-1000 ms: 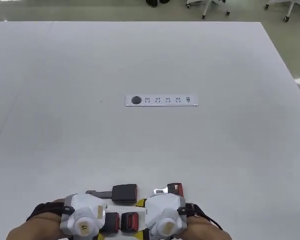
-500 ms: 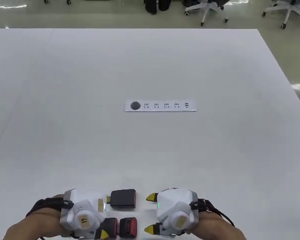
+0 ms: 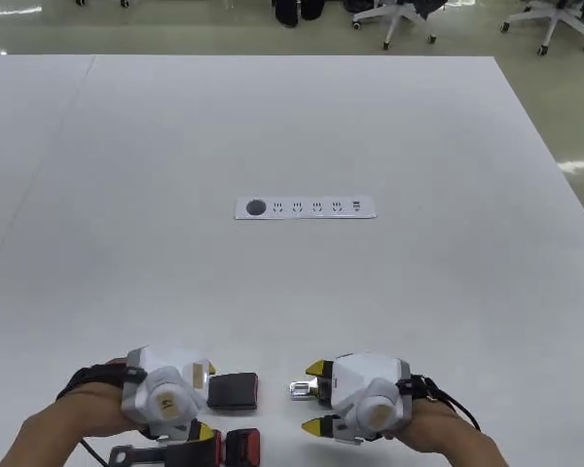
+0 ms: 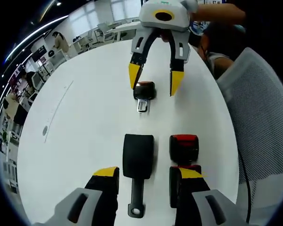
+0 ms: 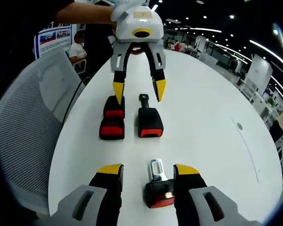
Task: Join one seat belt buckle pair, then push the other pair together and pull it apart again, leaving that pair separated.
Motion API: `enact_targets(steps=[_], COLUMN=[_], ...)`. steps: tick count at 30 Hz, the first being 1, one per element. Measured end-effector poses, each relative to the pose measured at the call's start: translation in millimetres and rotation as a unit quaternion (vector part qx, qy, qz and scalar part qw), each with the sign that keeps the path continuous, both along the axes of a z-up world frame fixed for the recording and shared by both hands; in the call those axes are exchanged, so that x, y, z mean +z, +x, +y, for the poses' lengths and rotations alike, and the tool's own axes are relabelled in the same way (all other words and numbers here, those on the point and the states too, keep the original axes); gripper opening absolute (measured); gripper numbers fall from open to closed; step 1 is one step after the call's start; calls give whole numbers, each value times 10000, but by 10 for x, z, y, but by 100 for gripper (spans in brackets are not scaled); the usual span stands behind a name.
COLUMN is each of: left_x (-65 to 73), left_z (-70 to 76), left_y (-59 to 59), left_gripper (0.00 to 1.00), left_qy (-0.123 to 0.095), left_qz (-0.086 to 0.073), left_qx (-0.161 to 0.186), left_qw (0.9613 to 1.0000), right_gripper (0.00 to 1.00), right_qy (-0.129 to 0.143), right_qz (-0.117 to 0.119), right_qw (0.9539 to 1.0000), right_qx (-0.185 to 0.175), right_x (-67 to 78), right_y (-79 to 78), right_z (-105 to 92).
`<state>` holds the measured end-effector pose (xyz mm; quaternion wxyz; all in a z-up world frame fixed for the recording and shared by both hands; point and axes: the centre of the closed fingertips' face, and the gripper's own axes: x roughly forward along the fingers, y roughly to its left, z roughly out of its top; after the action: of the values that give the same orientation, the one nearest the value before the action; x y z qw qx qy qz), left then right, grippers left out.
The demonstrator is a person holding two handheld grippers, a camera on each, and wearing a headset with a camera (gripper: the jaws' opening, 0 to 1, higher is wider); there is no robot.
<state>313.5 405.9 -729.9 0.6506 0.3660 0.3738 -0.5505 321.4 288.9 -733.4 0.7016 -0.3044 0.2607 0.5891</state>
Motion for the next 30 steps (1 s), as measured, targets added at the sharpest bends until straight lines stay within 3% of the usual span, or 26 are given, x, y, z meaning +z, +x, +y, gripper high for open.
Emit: enact_targets(steps=[2,10,20,23,27,30], left_x=[-80,-120,-297,-279,-391,-398], left_z=[26,-17,3,4,52,60], left_y=[51,136,185,199,228,218], left_gripper=[50,48,43,40,36,36], left_qy=[25,106,280,279,365,346], left_qz=[10,73,213,244,240,301], left_qx=[2,-20,-160,-183,-244,-247], left_qw=[10000,9999,9993,9991,9987,9986], right_gripper=[40,39,36,35,34,33], right_qy=[-1,-148,-404,-446,-491,-541], right_qz=[-8,-32,8,23,67,79], right_qw=[10000,9998,9992,9990,9987,9984], right_qx=[-43,-122,-25,8,82,121], right_x=[28,50,-105,-121,-194,-237], right_y=[21,82,121,126,145,143], right_z=[-36,-197,-331,-340,-335,-338])
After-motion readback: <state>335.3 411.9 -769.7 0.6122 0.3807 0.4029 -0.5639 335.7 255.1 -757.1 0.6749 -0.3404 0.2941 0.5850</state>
